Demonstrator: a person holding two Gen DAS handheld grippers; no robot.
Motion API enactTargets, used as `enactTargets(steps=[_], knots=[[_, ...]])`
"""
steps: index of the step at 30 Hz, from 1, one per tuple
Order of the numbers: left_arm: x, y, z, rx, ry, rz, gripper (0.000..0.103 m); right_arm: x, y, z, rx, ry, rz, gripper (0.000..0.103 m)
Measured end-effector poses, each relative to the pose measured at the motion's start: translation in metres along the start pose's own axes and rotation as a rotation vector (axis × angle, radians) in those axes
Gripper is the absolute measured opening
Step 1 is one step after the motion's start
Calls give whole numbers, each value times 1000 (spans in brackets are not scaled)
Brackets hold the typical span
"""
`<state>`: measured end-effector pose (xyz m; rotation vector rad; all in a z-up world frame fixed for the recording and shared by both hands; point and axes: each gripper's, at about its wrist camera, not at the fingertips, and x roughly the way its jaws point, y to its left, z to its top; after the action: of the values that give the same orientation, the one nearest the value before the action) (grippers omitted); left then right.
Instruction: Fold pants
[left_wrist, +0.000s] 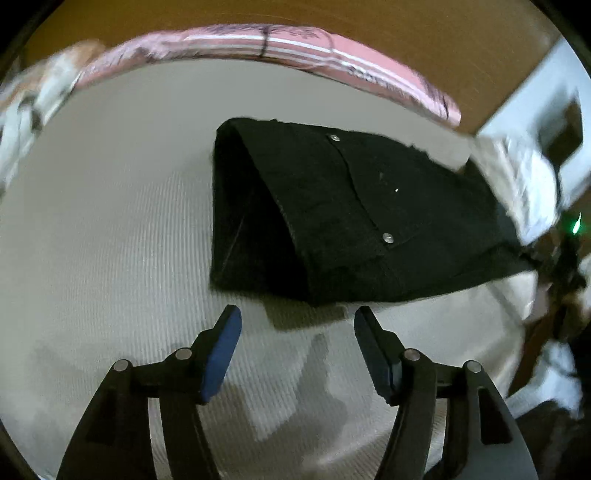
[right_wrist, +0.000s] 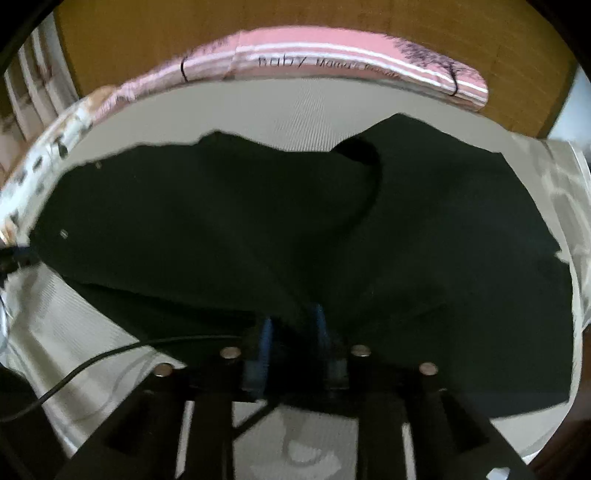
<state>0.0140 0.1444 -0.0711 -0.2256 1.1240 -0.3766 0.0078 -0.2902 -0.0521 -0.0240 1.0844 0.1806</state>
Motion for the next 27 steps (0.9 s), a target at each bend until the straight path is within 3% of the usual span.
enactTargets(steps=[8, 12, 14, 16, 17, 19, 27], knots=[[6, 14, 4, -282, -18, -266, 64, -14, -6, -18, 163, -37, 110, 35], [22, 22, 13, -423, -15, -327, 63, -7, -15, -22, 286, -38, 196, 36], [25, 23, 16, -453, -28, -302, 56, -5, -19, -24, 342, -38, 227, 36], [21, 18, 19, -440, -54, -265, 38, -3, -23, -28, 383, -41, 230, 36], [19, 15, 21, -427, -68, -251, 35, -3, -26, -29, 398, -42, 229, 36], [10, 9, 25, -401, -106, -226, 20, -1, -32, -32, 438, -48, 220, 36], [-11, -6, 45, -317, -142, -169, 18, 17, -78, -39, 681, -88, 256, 36]])
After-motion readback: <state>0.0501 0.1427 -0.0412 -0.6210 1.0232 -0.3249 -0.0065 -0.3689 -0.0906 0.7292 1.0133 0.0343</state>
